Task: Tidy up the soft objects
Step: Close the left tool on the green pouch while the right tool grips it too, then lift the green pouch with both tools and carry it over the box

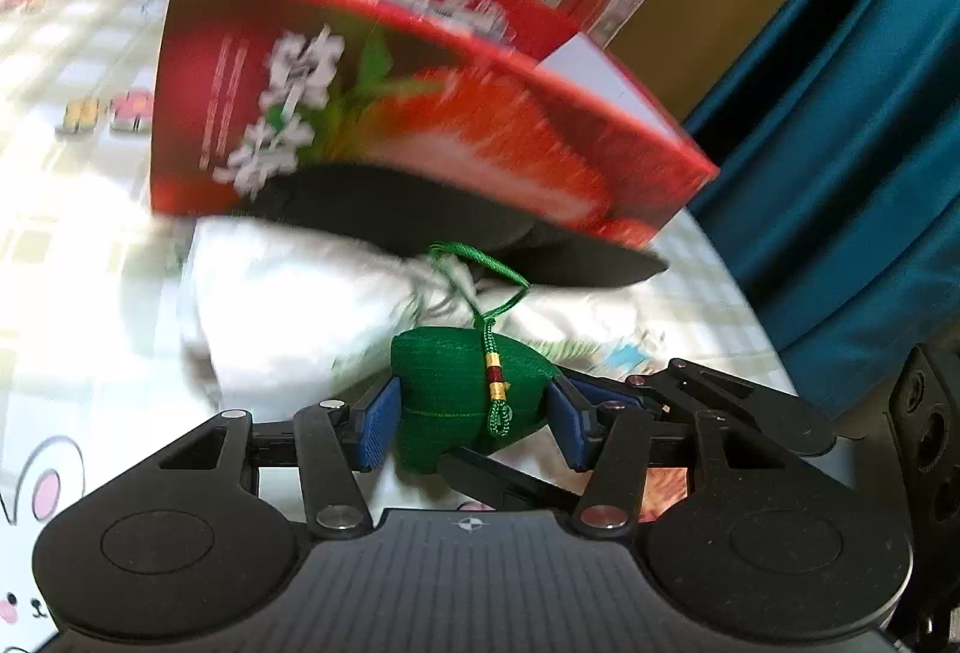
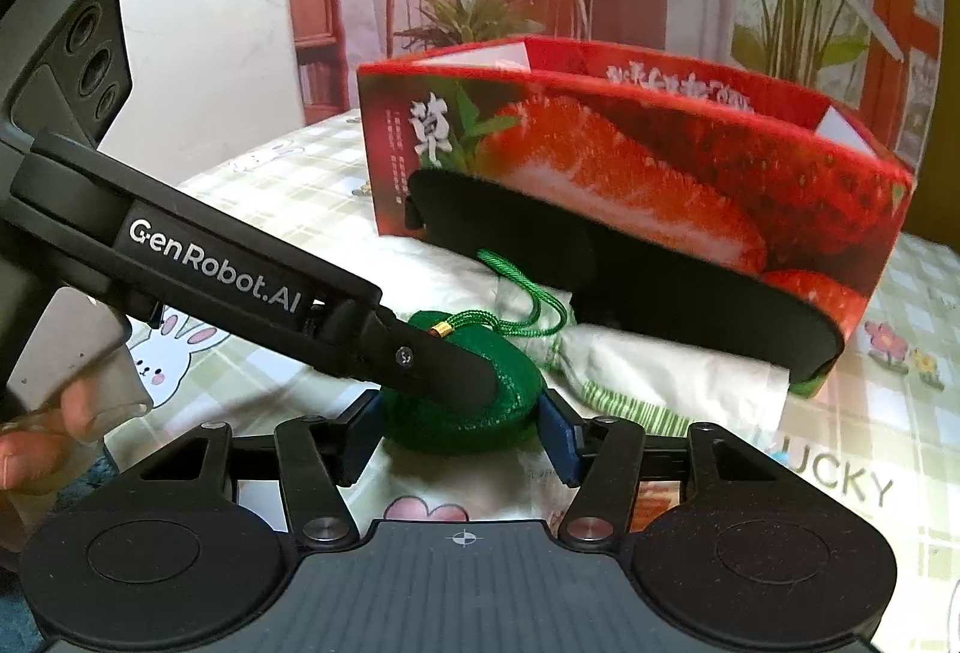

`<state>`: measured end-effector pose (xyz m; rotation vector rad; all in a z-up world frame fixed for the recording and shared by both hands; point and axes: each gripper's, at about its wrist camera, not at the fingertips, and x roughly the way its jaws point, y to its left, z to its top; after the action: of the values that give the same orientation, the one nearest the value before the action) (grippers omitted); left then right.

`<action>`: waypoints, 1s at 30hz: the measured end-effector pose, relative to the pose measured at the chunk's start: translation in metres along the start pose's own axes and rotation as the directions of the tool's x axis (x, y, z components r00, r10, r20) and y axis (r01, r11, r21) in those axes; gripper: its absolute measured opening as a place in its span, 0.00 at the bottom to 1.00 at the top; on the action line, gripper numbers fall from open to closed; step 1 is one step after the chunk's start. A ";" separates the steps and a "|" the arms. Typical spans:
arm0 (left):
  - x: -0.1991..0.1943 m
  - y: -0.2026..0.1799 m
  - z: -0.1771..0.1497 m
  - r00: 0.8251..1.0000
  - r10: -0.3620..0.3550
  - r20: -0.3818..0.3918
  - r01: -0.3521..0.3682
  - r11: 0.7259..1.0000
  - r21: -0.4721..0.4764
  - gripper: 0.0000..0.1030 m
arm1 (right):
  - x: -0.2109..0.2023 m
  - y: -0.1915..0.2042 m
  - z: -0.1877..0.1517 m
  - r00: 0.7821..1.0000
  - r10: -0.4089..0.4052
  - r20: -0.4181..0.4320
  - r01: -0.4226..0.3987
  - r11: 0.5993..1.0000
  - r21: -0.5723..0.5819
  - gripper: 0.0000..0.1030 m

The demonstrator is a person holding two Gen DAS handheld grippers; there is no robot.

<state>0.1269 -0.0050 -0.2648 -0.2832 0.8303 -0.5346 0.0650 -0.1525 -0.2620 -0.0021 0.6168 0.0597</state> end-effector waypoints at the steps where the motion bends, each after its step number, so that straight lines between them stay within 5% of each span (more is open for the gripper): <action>1: -0.004 -0.002 0.002 1.000 -0.005 0.015 0.005 1.000 0.009 0.54 | -0.004 0.000 0.002 1.000 -0.001 0.019 0.001 1.000 -0.005 0.50; 16: -0.067 -0.060 0.063 0.968 -0.061 0.242 0.029 0.990 0.136 0.53 | -0.063 -0.007 0.056 0.967 -0.014 0.256 0.038 0.995 -0.089 0.50; 30: -0.072 -0.116 0.171 0.924 -0.158 0.348 0.056 0.957 0.284 0.53 | -0.098 -0.064 0.159 0.886 -0.083 0.456 0.145 0.984 -0.103 0.50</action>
<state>0.1778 -0.0565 -0.0586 -0.1706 0.3709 -0.6667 0.0807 -0.2188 -0.0772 -0.1519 0.1441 -0.0137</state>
